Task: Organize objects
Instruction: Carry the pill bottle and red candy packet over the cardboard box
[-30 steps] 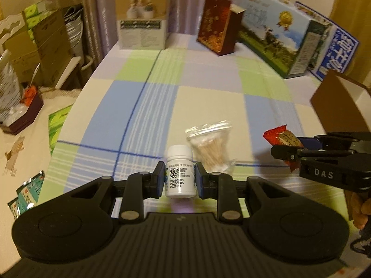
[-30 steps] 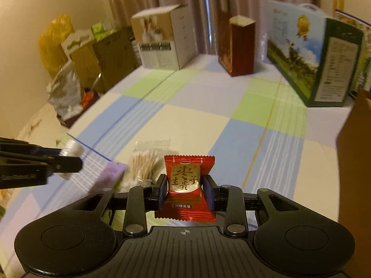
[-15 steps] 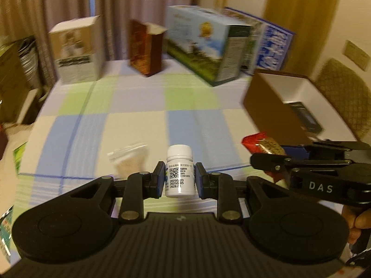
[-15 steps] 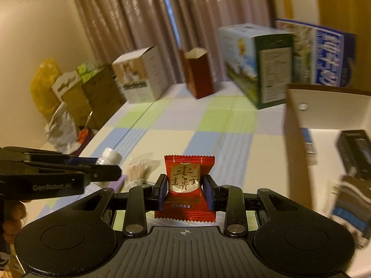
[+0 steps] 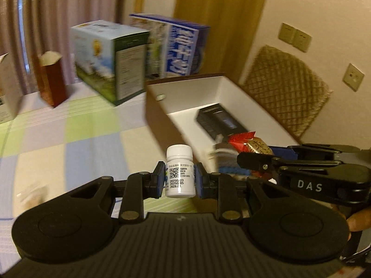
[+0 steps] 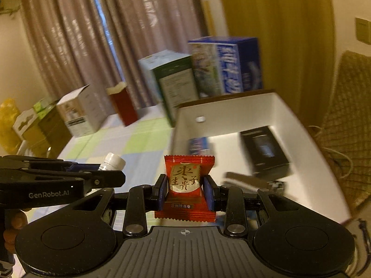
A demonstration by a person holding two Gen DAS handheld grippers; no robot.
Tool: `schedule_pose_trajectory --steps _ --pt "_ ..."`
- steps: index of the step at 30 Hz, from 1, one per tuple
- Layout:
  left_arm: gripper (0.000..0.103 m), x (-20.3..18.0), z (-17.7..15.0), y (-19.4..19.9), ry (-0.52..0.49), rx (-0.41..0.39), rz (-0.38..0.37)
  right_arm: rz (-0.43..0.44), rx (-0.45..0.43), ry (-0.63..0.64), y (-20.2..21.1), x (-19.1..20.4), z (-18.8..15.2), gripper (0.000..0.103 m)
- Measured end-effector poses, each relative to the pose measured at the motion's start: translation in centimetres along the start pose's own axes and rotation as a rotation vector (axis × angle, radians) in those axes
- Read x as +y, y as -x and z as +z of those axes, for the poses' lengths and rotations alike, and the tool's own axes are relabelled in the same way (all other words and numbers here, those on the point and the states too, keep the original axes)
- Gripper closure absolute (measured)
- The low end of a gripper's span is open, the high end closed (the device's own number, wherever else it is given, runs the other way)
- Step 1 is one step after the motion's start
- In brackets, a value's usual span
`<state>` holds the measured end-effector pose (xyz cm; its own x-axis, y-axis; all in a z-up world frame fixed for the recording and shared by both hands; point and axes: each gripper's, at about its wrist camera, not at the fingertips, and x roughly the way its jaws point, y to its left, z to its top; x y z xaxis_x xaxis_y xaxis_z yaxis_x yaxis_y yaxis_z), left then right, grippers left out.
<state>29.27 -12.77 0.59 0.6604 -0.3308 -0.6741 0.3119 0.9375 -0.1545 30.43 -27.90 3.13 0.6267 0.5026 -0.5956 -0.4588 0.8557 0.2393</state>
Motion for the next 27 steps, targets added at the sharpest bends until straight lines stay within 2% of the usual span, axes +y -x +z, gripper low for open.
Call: schedule_pose_trajectory --steps 7,12,27 --pt "0.081 -4.1 2.4 -4.2 -0.013 0.017 -0.038 -0.016 0.012 -0.029 -0.1 -4.8 1.2 0.072" --pt "0.081 -5.9 3.8 -7.1 -0.011 0.032 -0.020 -0.011 0.033 -0.042 -1.7 -7.4 1.8 0.072" --pt "0.081 -5.0 6.7 -14.4 0.005 0.117 0.072 0.040 0.087 -0.057 -7.3 -10.5 3.6 0.072"
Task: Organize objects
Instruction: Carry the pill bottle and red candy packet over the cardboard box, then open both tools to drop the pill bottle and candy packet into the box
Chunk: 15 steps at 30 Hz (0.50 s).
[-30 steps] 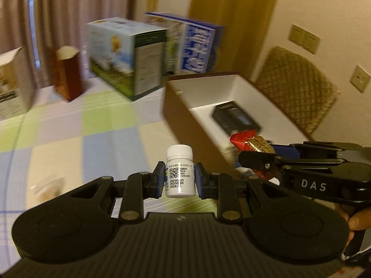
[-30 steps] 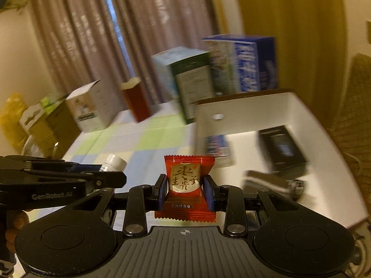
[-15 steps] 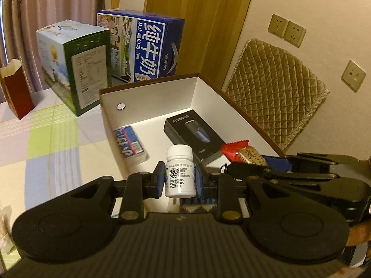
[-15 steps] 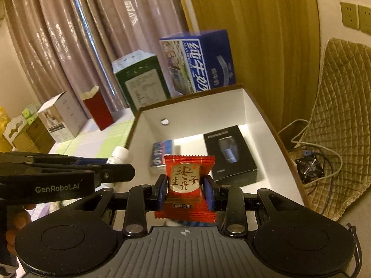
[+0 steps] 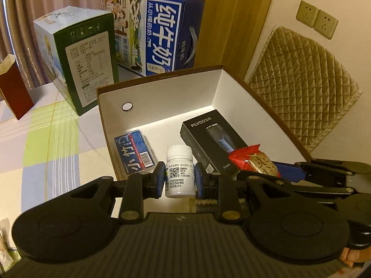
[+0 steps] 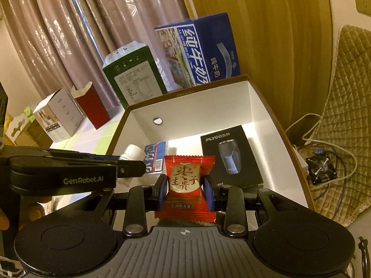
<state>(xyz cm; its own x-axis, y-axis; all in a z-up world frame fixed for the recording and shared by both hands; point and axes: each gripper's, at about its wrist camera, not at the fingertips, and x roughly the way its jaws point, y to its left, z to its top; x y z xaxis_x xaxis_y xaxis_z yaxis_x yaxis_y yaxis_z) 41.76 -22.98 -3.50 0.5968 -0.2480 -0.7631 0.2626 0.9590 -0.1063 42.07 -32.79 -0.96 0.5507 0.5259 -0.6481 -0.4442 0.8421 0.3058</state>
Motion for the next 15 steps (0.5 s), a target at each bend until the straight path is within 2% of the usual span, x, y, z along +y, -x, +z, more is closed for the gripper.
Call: schedule_pose_trajectory --steps 11,15 --pt "0.076 0.9 0.7 -1.9 -0.002 0.029 0.051 0.019 0.047 0.045 -3.6 -0.2 0.9 0.072" --pt "0.073 1.4 1.1 -1.8 0.003 0.024 0.066 0.015 0.023 0.078 -4.5 0.2 1.2 0.070"
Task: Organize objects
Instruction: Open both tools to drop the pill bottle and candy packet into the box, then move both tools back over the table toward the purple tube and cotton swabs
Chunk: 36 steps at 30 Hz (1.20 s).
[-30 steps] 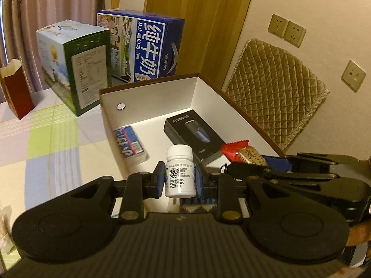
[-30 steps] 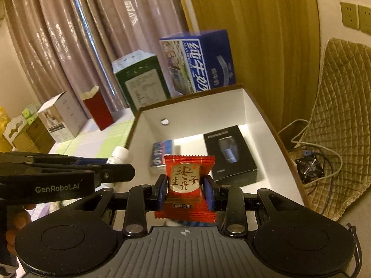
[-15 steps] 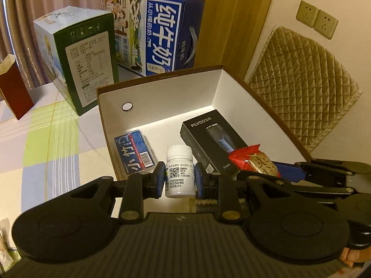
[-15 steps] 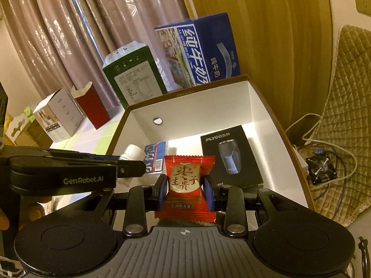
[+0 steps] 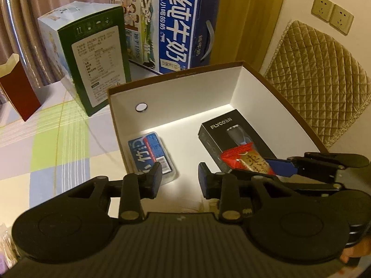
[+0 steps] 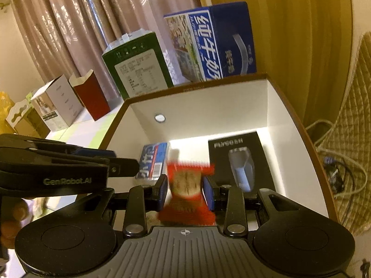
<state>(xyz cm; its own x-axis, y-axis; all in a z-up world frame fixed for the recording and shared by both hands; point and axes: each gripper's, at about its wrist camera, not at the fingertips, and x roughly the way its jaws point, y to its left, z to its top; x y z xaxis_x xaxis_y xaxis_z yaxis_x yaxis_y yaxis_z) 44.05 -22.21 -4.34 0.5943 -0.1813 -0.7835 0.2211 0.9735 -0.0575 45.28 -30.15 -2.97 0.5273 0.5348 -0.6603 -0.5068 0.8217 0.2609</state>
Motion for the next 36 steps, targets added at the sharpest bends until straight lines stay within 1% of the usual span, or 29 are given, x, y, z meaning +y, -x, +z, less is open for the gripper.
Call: schedule_pose_trajectory --steps 1,2,4,6,7,8,10,11,12,13,14,15,16,17,20,24,26,36 --pt "0.072 0.2 0.1 0.1 0.004 -0.003 0.009 -0.003 -0.008 0.005 -0.1 0.0 0.1 0.063" --pt "0.071 0.4 0.2 0.2 0.007 -0.006 0.015 -0.016 -0.016 0.005 -0.2 0.0 0.2 0.053" --pt "0.071 0.7 0.3 0.5 0.016 -0.014 0.022 -0.032 -0.026 -0.002 0.0 -0.2 0.3 0.047" --pt "0.065 1.1 0.3 1.0 0.026 -0.020 0.015 -0.024 -0.029 -0.009 0.3 -0.4 0.4 0.043" --pt "0.061 1.2 0.4 1.2 0.029 -0.024 0.016 -0.028 -0.024 -0.014 0.6 -0.5 0.4 0.037" --pt "0.058 1.2 0.3 1.4 0.030 -0.027 0.015 -0.035 -0.020 -0.018 0.8 -0.6 0.4 0.032" --pt "0.055 1.2 0.2 1.9 0.027 -0.036 0.009 -0.042 -0.019 -0.021 1.5 -0.7 0.2 0.025" --pt "0.050 1.1 0.2 2.1 0.027 -0.038 0.007 -0.045 -0.019 -0.022 1.8 -0.7 0.1 0.020" --pt "0.047 1.1 0.1 2.4 0.028 -0.040 0.005 -0.049 -0.018 -0.023 2.2 -0.7 -0.1 0.018" --pt "0.043 1.0 -0.1 2.7 0.028 -0.042 0.003 -0.053 -0.019 -0.025 2.5 -0.6 -0.2 0.013" --pt "0.042 0.9 -0.2 2.9 0.027 -0.042 -0.001 -0.055 -0.022 -0.026 3.0 -0.6 -0.3 0.010" --pt "0.041 0.8 -0.4 3.1 0.025 -0.043 -0.006 -0.056 -0.027 -0.024 3.4 -0.6 -0.5 0.008" --pt "0.039 0.6 -0.5 3.4 0.022 -0.043 -0.009 -0.058 -0.031 -0.023 3.8 -0.5 -0.6 0.006" --pt "0.035 0.5 -0.7 3.7 0.019 -0.043 -0.009 -0.059 -0.031 -0.024 4.2 -0.4 -0.6 0.005" --pt "0.030 0.3 -1.2 4.5 0.013 -0.048 -0.007 -0.057 -0.034 -0.027 5.4 -0.3 -0.9 0.002" --pt "0.026 0.1 -1.8 5.9 0.016 -0.057 0.002 -0.063 -0.042 -0.031 6.9 0.0 -1.2 0.002" --pt "0.021 0.0 -2.2 6.6 0.017 -0.059 0.005 -0.075 -0.043 -0.034 7.6 0.2 -1.5 0.002" --pt "0.018 -0.2 -4.5 10.0 0.047 -0.058 0.004 -0.107 -0.032 -0.051 10.2 1.2 -3.2 0.002"
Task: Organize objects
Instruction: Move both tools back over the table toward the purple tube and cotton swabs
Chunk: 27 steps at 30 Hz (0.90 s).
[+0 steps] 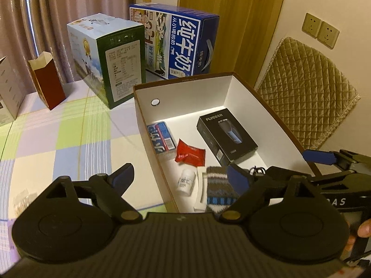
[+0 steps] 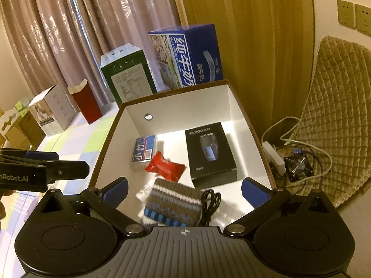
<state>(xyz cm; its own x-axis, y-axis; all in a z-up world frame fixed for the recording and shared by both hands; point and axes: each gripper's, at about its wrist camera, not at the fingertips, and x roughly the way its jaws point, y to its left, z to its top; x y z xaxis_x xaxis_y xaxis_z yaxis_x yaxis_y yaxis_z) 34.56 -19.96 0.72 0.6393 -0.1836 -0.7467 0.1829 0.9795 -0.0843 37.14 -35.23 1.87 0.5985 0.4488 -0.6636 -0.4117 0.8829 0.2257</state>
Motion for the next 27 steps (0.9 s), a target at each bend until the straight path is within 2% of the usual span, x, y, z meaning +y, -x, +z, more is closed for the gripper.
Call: schedule_pose_trajectory --steps 27 --pt "0.016 0.6 -6.5 6.3 0.029 0.029 -0.001 0.031 0.038 0.022 5.0 4.4 -4.8 0.002"
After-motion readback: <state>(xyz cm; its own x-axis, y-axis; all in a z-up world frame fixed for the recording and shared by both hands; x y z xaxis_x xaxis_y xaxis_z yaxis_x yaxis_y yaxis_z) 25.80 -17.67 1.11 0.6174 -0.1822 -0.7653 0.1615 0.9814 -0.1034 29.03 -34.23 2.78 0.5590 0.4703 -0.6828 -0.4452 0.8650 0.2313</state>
